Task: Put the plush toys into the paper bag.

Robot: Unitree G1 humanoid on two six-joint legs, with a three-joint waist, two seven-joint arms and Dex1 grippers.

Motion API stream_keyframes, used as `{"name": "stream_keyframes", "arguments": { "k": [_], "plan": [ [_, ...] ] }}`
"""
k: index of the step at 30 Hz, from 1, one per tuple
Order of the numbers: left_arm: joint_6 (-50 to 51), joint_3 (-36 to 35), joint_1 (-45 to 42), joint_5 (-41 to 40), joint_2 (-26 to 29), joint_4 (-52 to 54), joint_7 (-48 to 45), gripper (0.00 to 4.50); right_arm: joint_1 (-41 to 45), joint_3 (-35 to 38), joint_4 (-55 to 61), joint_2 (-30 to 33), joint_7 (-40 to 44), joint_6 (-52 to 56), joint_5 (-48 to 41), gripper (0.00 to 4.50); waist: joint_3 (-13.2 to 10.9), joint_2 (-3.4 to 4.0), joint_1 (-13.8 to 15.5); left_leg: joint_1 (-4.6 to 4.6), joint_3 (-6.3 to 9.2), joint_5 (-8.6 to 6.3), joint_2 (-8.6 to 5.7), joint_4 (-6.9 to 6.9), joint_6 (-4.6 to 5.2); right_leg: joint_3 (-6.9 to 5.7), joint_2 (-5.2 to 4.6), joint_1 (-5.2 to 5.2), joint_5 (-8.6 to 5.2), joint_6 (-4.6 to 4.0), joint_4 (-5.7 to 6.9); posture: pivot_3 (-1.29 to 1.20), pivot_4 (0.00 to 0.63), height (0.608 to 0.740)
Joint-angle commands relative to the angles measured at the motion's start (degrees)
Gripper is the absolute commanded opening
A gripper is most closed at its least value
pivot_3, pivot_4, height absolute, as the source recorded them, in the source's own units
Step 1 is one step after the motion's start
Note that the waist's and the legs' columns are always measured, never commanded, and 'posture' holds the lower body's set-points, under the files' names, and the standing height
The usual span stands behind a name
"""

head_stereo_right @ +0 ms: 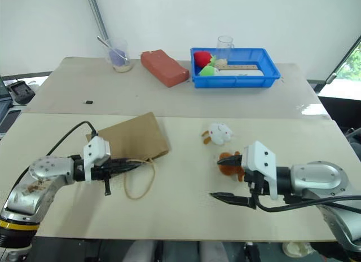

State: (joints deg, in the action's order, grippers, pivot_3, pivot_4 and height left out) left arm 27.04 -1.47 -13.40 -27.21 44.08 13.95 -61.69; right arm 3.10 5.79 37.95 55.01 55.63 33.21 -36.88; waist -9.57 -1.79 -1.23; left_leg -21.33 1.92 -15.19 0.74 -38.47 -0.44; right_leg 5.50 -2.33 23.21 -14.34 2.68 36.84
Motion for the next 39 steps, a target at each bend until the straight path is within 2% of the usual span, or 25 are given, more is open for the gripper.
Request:
{"name": "stream_keyframes", "arguments": {
  "k": [1,3,5,9,10,13,18,21,39],
  "plan": [
    [6.40,-2.36,-4.01,-4.66,0.36,0.95,1.17,0.00,3.95,-6.86,1.41,-4.00,-3.51,0.08,3.00,3.03,0.00,0.00,-0.26,0.00,0.00,0.00,0.00,0.00,0.00,0.00,0.01,0.01,0.00,0.00,0.01,0.00,0.150,0.740],
    [9.85,-2.90,-5.73,-6.88,0.01,0.83,2.07,0.00,6.87,-12.33,0.14,-7.43,-5.79,-0.31,6.92,2.23,0.00,0.00,-0.47,0.00,0.03,0.00,-0.01,-0.01,0.00,0.01,0.01,0.04,0.00,0.00,0.06,0.00,0.150,0.740],
    [13.08,-3.48,-6.83,-9.02,-0.46,1.08,3.13,0.00,9.88,-17.42,-2.14,-11.43,-8.55,-0.54,10.91,1.70,-0.01,-0.01,-0.99,0.00,0.06,0.00,-0.01,-0.02,0.00,0.00,0.02,0.04,0.00,-0.01,0.07,0.00,0.150,0.740],
    [17.11,-4.42,-7.76,-11.58,-1.18,1.12,5.17,0.00,14.91,-25.23,-9.19,-20.86,-13.58,-2.62,18.42,0.27,-0.01,-0.01,-1.30,-0.02,0.16,0.00,-0.02,-0.09,0.00,-0.02,0.03,0.10,0.01,-0.02,0.20,0.00,0.150,0.740],
    [18.02,-4.68,-7.91,-12.23,-1.46,1.12,5.86,0.00,15.81,-26.71,-11.05,-22.89,-14.60,-3.49,20.17,0.07,-0.01,-0.02,-1.39,-0.03,0.18,0.00,-0.04,-0.09,0.00,-0.02,0.02,0.13,0.01,-0.03,0.23,0.00,0.150,0.740],
    [20.53,-5.56,-8.47,-14.14,-2.25,1.09,7.84,0.00,18.12,-30.37,-16.71,-28.40,-16.78,-6.55,24.97,0.07,-0.01,-0.02,-1.32,-0.06,0.24,0.00,-0.03,-0.10,0.00,-0.03,0.02,0.19,0.03,-0.06,0.27,0.00,0.150,0.740],
    [24.52,-7.26,-9.12,-17.19,-3.12,0.94,10.71,0.00,21.52,-32.14,-26.52,-36.59,-20.45,-11.54,30.14,0.07,-0.01,-0.02,-1.25,-0.31,0.64,0.00,-0.03,-0.19,-0.01,-0.07,-0.03,0.43,0.07,-0.08,0.35,0.00,0.150,0.740],
    [25.75,-7.81,-9.21,-18.05,-3.15,0.93,11.61,0.00,23.38,-33.17,-32.05,-40.65,-21.51,-14.86,32.73,0.07,-0.01,-0.02,-1.30,-0.78,0.75,0.06,-0.10,-0.30,-0.10,-0.07,-0.08,1.01,0.21,-0.11,0.56,0.00,0.150,0.740],
    [31.31,-12.93,-11.71,-23.47,-4.11,-0.54,18.17,0.00,29.86,-32.53,-52.03,-54.09,-29.66,-23.39,42.73,0.07,-0.01,-0.01,-2.00,-0.74,0.90,0.14,-0.15,-0.30,-0.25,-0.25,-0.13,1.16,0.24,-0.16,0.93,0.00,0.150,0.740]
  ]
}}
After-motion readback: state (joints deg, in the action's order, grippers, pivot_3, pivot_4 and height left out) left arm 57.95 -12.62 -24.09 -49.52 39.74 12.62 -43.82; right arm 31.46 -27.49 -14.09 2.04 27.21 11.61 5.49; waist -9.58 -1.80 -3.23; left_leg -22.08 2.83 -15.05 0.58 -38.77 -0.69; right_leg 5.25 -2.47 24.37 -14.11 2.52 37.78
